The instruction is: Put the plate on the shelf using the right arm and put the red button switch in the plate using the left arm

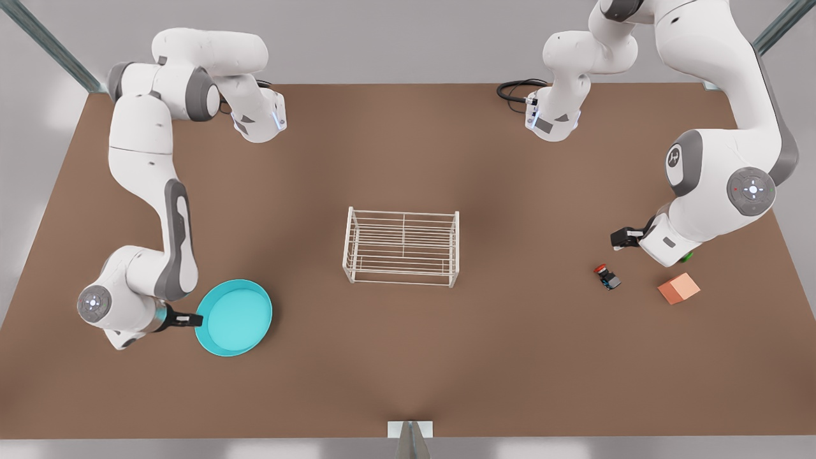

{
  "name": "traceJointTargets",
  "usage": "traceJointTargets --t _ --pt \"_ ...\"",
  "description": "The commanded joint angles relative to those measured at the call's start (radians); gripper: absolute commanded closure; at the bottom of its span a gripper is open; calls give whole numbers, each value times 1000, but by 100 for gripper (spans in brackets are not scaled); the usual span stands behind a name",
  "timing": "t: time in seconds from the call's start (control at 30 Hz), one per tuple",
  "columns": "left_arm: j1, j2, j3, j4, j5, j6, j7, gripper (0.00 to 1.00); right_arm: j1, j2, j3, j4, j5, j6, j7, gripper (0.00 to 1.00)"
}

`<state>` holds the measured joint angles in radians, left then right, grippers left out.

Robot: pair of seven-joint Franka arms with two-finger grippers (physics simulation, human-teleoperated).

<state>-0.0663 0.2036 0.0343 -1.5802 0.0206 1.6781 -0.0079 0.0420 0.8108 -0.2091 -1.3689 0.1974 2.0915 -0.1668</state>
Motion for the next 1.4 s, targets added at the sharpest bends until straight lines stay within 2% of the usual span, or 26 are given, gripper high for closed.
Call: traceJointTargets --t 0.0,0.27,0.33,0.47,0.53,0.57,0.67,0.77,0.87,0.97,1.1,1.23,1.37 --pt "0 -1 1 0 1 -1 3 0 -5 28 4 2 77 33 -132 0" --pt "2 -1 3 0 1 0 3 0 -74 65 62 2 103 25 -169 0" --pt "2 0 4 0 1 0 3 0 -106 67 100 -2 152 16 -171 0" --pt "3 0 4 0 1 0 3 0 -110 68 100 -7 155 12 -189 0" --pt "3 -1 6 -3 1 0 3 0 -110 68 100 -6 157 -4 -192 8" --pt "3 -3 6 -4 1 0 3 0 -111 68 100 -6 158 -4 -192 16" --pt "3 -3 6 -4 1 0 3 0 -111 68 100 -6 160 -16 -189 27" --pt "3 -3 6 -4 1 0 3 0 -131 68 100 -6 174 -31 -191 27" --pt "3 -1 6 -4 1 0 3 0 -136 68 100 -4 174 -31 -191 38" --pt "3 -1 6 -4 1 0 3 0 -134 68 102 -4 174 -31 -192 41" --pt "5 -3 6 -4 1 0 3 0 -134 70 102 -4 172 -31 -194 57" --pt "8 -3 6 -6 1 0 2 0 -134 82 102 -4 175 -31 -211 57" --pt "8 -27 6 -38 1 -1 -95 0 -136 80 102 -1 174 -33 -211 73"
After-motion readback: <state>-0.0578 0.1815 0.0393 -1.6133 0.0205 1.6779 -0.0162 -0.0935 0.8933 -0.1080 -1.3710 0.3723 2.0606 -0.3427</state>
